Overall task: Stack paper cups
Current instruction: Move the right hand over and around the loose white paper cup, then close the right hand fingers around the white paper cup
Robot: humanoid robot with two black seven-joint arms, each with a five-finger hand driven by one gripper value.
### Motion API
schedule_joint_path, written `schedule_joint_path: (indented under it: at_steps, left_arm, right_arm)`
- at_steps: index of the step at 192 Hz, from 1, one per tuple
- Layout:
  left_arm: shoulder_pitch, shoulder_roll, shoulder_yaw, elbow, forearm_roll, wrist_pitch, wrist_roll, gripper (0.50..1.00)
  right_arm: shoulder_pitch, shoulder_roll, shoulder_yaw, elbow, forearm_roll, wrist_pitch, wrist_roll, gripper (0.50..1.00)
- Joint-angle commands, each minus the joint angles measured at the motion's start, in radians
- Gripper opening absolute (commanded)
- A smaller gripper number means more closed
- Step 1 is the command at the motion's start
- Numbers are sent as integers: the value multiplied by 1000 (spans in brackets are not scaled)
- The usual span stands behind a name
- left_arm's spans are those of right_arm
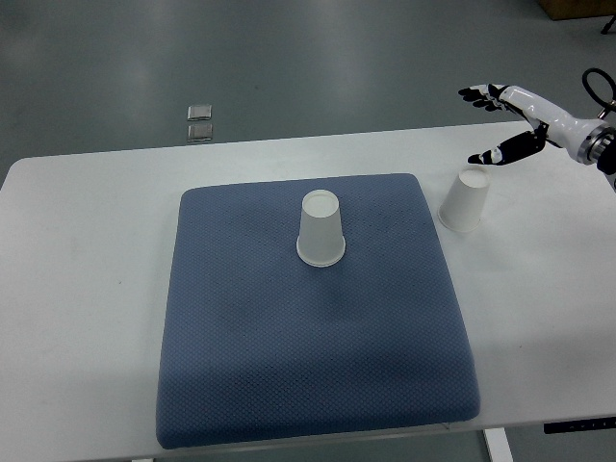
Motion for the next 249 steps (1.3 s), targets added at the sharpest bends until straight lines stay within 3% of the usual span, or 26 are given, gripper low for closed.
schedule_joint_path:
  at_steps: [1, 107, 249]
  left_arm:
    - [0, 0, 0, 0, 0, 0, 0, 1000]
    - [0, 0, 0, 0, 0, 0, 1, 1000]
    - [0, 0, 0, 0, 0, 0, 0, 1000]
  right_arm:
    - [11, -20, -56, -4, -42, 1, 0, 911]
    - [125, -3, -356, -90, -76, -91, -5, 909]
    - [185, 104, -517, -231, -109, -171, -8, 866]
